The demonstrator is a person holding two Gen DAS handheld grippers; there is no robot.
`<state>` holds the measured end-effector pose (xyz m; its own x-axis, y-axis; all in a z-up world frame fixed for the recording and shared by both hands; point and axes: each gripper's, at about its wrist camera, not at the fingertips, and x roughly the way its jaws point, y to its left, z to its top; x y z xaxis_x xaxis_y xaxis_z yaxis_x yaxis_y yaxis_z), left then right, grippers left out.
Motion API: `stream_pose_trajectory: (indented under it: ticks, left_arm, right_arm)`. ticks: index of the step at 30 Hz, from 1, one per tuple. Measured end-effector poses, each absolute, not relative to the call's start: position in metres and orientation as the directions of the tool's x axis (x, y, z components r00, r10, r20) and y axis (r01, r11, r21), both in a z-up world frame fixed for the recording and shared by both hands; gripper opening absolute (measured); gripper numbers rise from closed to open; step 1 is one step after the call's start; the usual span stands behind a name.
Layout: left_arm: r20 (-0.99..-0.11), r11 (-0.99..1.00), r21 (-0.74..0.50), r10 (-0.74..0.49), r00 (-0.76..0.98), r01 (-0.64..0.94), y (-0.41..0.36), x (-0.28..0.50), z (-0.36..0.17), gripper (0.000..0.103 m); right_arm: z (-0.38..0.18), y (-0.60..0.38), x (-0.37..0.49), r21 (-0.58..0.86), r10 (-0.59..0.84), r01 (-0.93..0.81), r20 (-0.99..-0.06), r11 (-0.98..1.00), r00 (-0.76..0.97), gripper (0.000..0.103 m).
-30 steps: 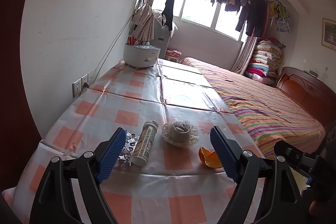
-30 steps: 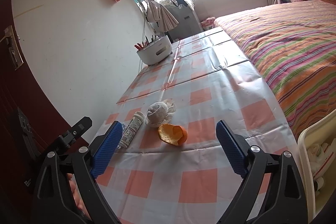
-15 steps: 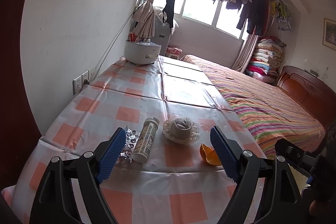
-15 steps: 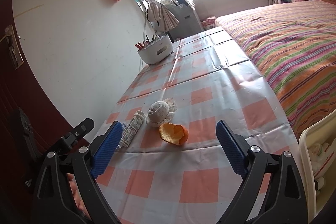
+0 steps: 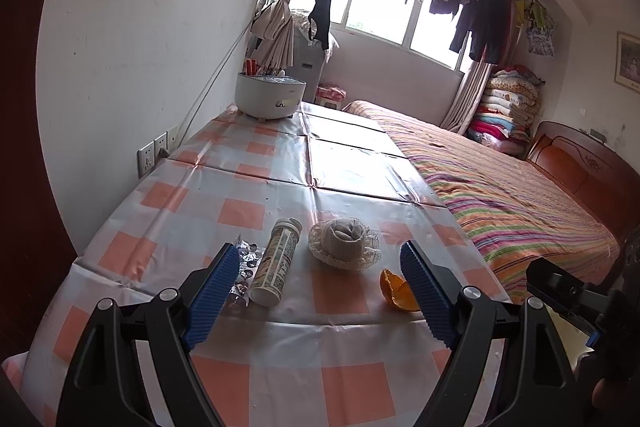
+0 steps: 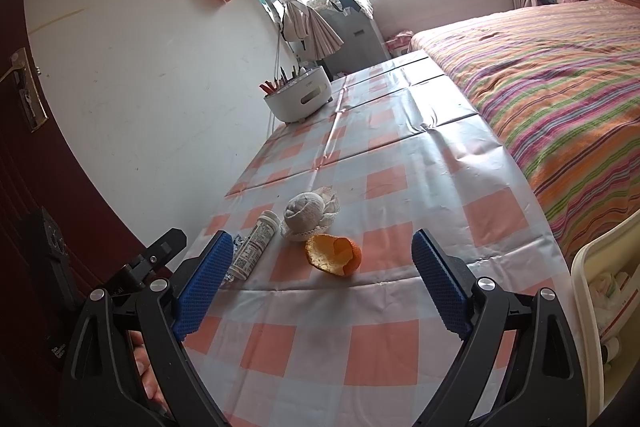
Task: Collect trash
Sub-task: 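Move both tools back over the tube, cup and orange peel on the table, then grasp the orange peel with the right tool while the left tool grasps the silver blister pack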
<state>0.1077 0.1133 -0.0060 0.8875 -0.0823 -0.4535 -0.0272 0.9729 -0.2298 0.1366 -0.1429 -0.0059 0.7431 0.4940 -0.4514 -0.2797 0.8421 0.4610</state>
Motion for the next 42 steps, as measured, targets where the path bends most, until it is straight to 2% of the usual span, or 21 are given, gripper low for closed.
stream_pose_trajectory:
  ticks: [20, 32, 42]
  left_arm:
    - [-0.453, 0.970, -0.243, -0.086, 0.888, -0.030, 0.116, 0.109, -0.006, 0.080]
    - [-0.444, 0.956, -0.285, -0.070, 0.893, -0.066, 0.138, 0.103, 0.001, 0.080]
    - [-0.480, 0.934, -0.338, -0.068, 0.875, -0.113, 0.158, 0.106, -0.002, 0.080]
  right_arm:
    - [-0.008, -0.150, 0.137, 0.469, 0.483, -0.260, -0.454, 0.844, 0.748, 0.089]
    - [-0.022, -0.138, 0.146, 0.421, 0.471, -0.266, -0.516, 0.867, 0.716, 0.089]
    - [-0.040, -0.101, 0.165, 0.338, 0.487, -0.351, -0.589, 0.873, 0.644, 0.089]
